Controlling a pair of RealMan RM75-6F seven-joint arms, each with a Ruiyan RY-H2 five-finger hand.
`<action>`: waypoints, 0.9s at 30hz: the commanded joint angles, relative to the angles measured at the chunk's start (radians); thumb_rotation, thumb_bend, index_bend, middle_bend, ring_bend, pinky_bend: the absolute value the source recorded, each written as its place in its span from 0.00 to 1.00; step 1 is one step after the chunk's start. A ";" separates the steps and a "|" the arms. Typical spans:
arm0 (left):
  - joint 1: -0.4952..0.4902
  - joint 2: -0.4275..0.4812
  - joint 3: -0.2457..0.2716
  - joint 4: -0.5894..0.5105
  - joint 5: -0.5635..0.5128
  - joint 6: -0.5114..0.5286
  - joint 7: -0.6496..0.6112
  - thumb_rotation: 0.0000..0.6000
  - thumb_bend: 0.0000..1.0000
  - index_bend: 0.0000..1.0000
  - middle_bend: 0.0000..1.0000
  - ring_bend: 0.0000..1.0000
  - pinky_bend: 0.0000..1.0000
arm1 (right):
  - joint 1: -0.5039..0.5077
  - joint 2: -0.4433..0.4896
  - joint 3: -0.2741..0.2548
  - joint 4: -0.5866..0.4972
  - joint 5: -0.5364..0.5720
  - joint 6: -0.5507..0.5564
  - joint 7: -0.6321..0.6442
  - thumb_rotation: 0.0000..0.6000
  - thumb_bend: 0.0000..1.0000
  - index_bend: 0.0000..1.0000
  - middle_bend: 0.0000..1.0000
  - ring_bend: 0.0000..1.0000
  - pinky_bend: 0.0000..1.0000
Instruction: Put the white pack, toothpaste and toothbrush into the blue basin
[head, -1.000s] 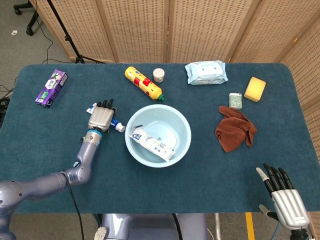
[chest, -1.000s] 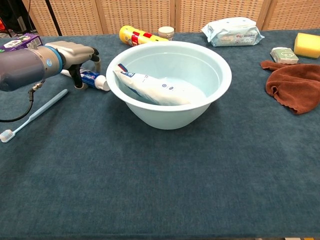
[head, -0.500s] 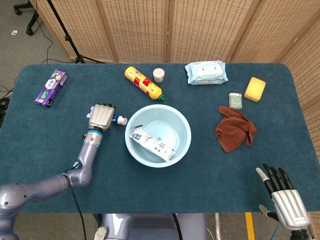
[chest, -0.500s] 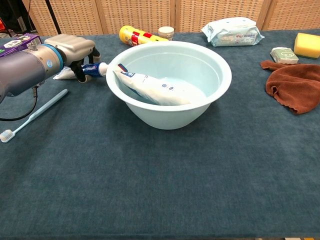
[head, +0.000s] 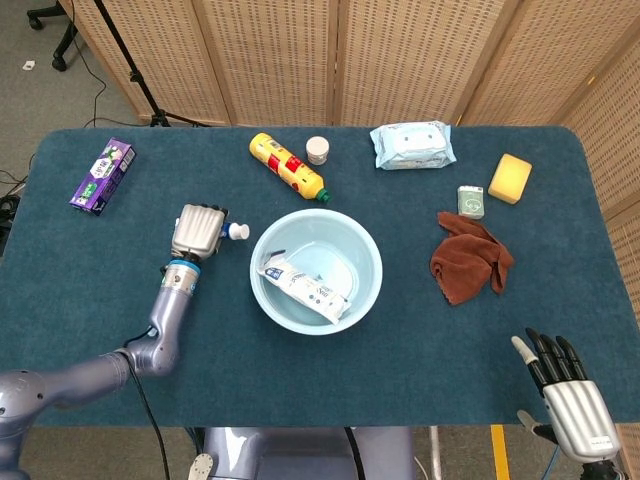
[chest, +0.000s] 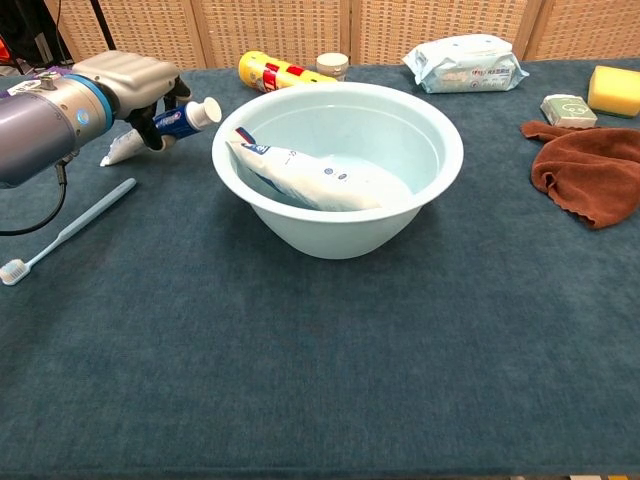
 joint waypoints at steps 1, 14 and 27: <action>0.009 0.016 -0.006 -0.020 0.002 0.011 0.008 1.00 0.49 0.80 0.52 0.58 0.56 | -0.001 0.000 -0.001 -0.001 -0.004 0.002 -0.001 1.00 0.10 0.06 0.00 0.00 0.00; 0.017 0.119 -0.056 -0.169 -0.007 0.072 0.061 1.00 0.49 0.80 0.53 0.59 0.57 | -0.005 0.005 -0.005 -0.007 -0.018 0.016 0.001 1.00 0.10 0.06 0.00 0.00 0.00; 0.003 0.223 -0.135 -0.421 0.038 0.204 0.088 1.00 0.50 0.80 0.53 0.59 0.57 | -0.010 0.017 -0.008 -0.014 -0.033 0.036 0.019 1.00 0.11 0.06 0.00 0.00 0.00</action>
